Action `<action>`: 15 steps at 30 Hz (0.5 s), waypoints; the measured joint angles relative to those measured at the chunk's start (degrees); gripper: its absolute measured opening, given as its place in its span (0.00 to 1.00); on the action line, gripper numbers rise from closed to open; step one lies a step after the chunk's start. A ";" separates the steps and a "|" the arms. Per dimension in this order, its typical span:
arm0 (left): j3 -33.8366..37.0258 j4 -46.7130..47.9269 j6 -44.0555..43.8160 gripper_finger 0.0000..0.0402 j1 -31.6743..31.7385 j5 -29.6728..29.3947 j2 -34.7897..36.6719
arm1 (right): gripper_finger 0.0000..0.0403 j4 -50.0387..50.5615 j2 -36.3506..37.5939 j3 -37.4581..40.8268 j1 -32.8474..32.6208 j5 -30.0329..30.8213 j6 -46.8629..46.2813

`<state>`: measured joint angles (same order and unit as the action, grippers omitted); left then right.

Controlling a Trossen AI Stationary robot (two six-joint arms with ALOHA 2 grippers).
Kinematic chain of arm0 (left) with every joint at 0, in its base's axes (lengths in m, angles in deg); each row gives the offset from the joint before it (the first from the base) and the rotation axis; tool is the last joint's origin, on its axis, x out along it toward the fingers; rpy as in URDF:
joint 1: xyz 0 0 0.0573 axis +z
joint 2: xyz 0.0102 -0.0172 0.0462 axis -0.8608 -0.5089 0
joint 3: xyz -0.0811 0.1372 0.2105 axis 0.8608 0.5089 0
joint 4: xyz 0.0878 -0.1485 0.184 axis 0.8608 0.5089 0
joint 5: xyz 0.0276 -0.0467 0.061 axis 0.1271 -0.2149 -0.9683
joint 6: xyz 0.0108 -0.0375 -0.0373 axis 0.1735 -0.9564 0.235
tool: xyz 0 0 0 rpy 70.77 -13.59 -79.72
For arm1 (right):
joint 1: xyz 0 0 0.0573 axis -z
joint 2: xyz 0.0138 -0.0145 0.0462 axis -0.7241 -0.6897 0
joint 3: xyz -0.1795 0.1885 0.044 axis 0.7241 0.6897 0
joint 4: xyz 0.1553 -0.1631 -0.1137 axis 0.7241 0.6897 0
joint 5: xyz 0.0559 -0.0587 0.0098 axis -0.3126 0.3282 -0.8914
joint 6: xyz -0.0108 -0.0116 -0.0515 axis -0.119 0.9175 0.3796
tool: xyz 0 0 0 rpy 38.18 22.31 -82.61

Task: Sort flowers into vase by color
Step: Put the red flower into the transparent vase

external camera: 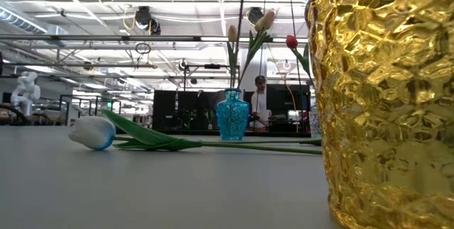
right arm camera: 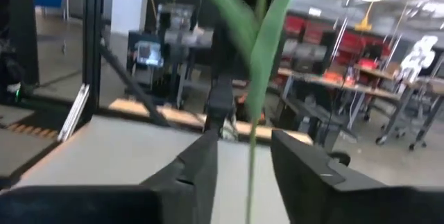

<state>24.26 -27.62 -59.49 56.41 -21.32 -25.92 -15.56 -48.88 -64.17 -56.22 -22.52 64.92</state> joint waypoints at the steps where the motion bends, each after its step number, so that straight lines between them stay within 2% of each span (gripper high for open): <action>1: 0.00 -0.89 0.02 0.00 0.00 0.41 -0.66 | 0.34 -1.11 -0.17 0.00 0.05 0.00 0.00; 7: 0.02 -5.42 0.24 0.00 0.00 1.53 -3.70 | 0.42 -6.30 -0.55 0.00 0.09 0.04 -1.32; 15: 0.00 -13.74 0.42 0.00 0.21 3.06 -6.86 | 0.42 -7.23 -0.72 0.00 0.09 0.03 -2.61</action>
<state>24.26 -41.36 -59.08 56.61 -18.26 -32.78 -22.79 -49.59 -64.17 -56.13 -22.49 62.31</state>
